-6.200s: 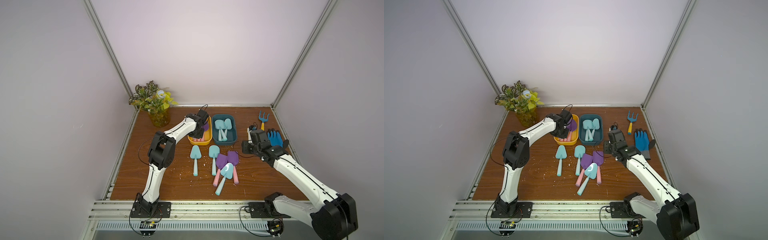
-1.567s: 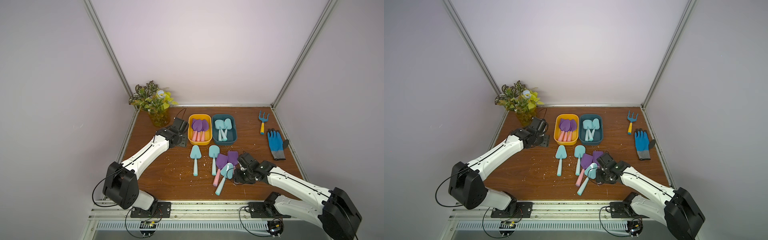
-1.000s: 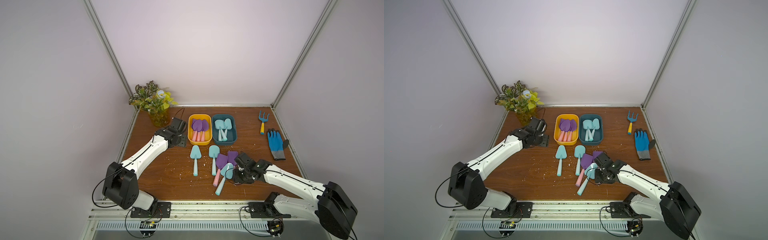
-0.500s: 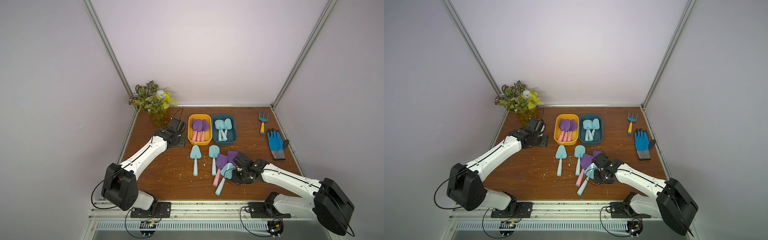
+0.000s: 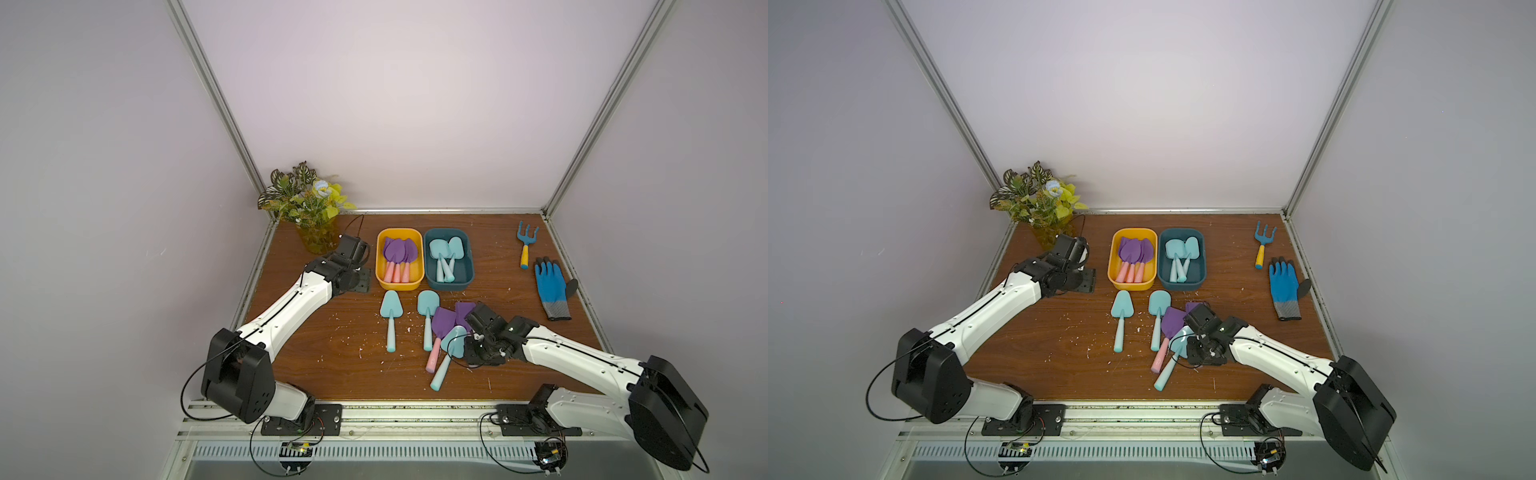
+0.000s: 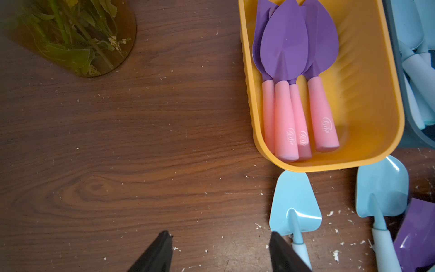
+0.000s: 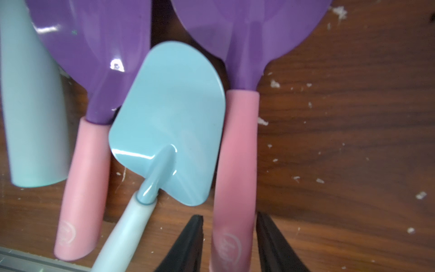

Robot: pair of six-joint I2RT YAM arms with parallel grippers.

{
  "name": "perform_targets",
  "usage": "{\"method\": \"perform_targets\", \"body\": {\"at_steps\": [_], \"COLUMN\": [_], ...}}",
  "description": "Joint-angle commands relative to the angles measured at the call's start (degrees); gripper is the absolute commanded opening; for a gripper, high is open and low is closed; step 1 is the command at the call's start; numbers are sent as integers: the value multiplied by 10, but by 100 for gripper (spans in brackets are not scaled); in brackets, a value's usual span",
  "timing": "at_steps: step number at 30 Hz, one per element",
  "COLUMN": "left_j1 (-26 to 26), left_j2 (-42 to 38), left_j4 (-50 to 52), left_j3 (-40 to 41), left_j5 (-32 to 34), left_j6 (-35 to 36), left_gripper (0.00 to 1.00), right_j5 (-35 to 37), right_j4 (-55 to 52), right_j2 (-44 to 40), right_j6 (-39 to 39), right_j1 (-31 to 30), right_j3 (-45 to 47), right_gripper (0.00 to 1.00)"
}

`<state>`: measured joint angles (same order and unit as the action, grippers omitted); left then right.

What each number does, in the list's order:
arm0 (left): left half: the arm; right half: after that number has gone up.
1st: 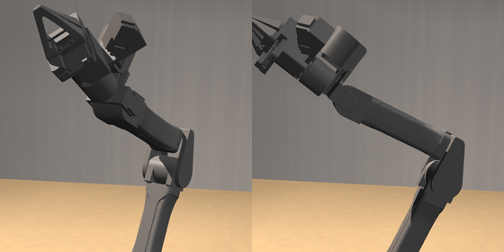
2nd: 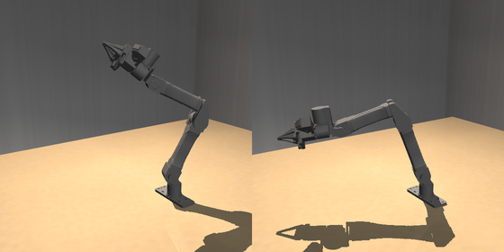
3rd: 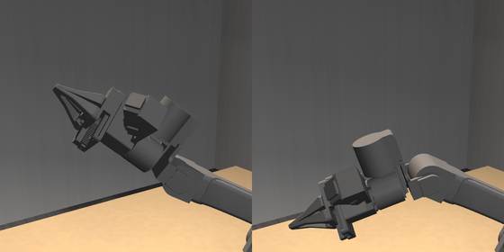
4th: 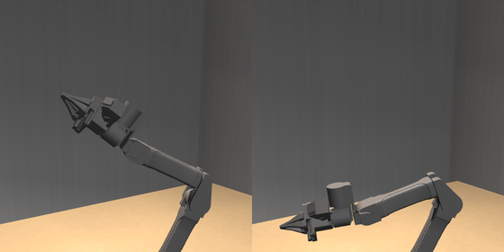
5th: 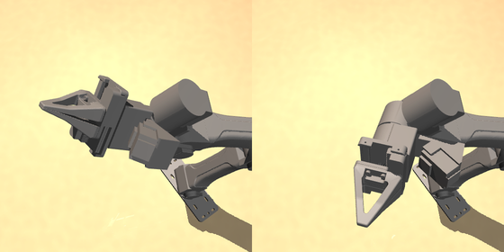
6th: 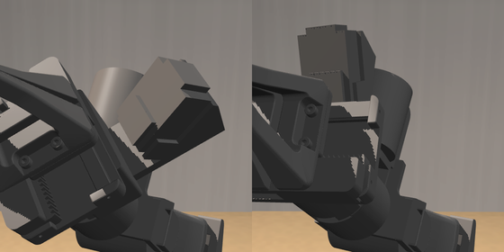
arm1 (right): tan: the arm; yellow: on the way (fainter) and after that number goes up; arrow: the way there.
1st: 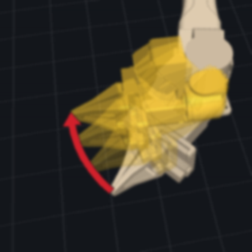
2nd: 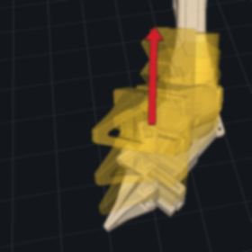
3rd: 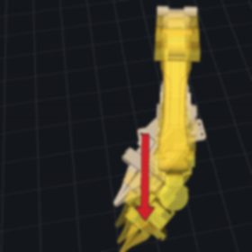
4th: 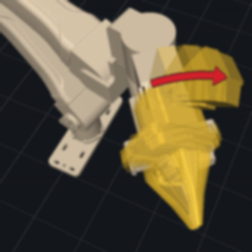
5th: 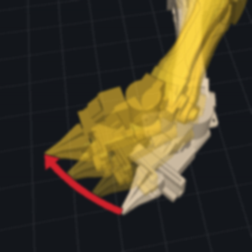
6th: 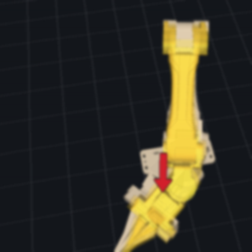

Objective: Sort the small shovels by color and place them into the storage box
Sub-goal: Pick up the shovel from the center of the board.

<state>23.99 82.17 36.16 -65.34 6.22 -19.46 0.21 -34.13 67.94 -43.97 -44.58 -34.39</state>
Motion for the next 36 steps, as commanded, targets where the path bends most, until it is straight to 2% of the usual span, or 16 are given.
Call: {"method": "perform_targets", "body": {"at_steps": [1, 23, 36], "left_j1": [-8, -10, -12], "left_j2": [-11, -12, -12], "left_j4": [1, 0, 0], "left_j3": [5, 6, 5], "left_j5": [-5, -5, -6], "left_j6": [6, 6, 5], "left_gripper": [68, 68, 68], "right_j5": [16, 67, 115], "right_j4": [-13, -44, -61], "right_j2": [2, -3, -9], "right_j6": [-3, -16, -53], "right_j1": [-3, -2, 3], "right_j3": [-14, -29, -39], "right_gripper": [41, 22, 20]}}
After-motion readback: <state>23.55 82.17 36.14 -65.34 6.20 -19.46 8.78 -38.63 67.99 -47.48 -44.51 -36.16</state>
